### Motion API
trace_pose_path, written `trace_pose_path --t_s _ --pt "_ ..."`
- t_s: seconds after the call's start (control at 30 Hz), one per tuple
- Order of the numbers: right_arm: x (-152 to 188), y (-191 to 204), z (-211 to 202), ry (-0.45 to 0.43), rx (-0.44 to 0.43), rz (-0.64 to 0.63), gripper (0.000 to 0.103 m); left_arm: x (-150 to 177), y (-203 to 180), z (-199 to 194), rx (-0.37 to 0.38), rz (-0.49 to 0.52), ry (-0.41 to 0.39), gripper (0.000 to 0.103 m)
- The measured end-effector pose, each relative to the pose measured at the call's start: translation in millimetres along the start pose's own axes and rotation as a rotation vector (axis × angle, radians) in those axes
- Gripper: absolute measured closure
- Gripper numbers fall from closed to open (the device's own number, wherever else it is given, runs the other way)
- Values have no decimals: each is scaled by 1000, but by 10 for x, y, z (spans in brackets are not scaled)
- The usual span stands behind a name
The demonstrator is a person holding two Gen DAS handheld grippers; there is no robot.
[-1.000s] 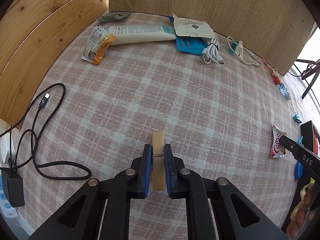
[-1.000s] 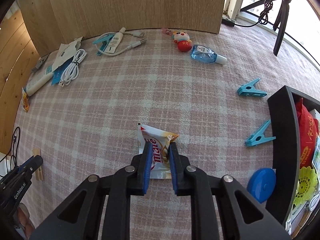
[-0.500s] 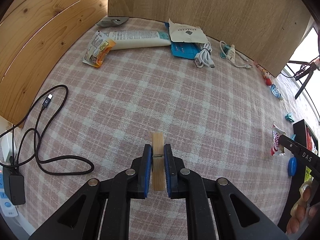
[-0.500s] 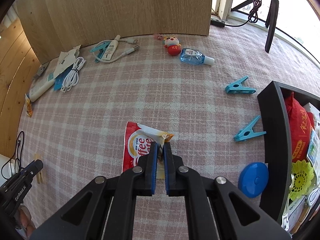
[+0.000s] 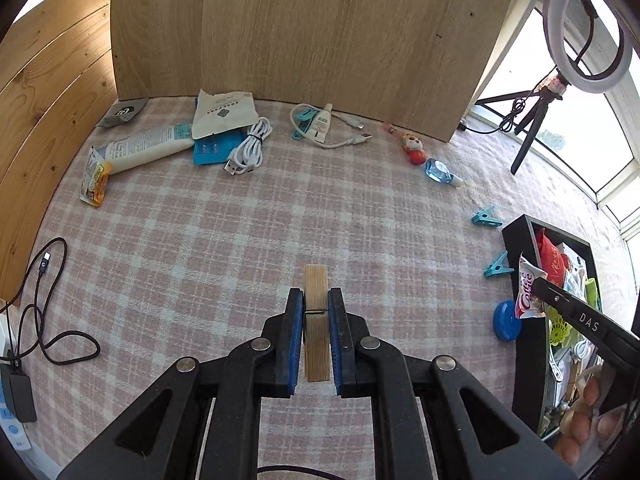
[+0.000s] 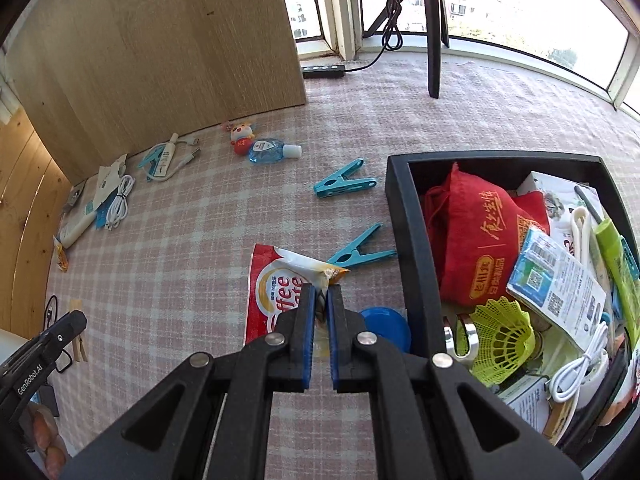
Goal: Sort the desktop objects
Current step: 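Carry both items to the black tray and open both tools to drop them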
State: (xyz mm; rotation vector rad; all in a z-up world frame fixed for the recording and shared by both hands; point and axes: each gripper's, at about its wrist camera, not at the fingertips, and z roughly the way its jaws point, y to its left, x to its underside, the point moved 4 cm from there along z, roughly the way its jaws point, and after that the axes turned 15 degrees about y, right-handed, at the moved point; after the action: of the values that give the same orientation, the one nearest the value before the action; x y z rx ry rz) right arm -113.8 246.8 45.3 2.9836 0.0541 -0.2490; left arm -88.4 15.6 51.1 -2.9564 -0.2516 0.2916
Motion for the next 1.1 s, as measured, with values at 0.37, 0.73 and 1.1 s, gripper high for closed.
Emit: trace_pose_path --t_s 0.37,0.73,1.1 --pt "63 -893 -485 -84 42 161 97 116 -1232 1 88 202 46 92" --pt "409 -2165 -962 -136 128 354 97 602 -2877 -110 183 477 74 92" --pt "594 -2512 -1082 -166 117 433 68 916 -3351 -106 139 600 59 63"
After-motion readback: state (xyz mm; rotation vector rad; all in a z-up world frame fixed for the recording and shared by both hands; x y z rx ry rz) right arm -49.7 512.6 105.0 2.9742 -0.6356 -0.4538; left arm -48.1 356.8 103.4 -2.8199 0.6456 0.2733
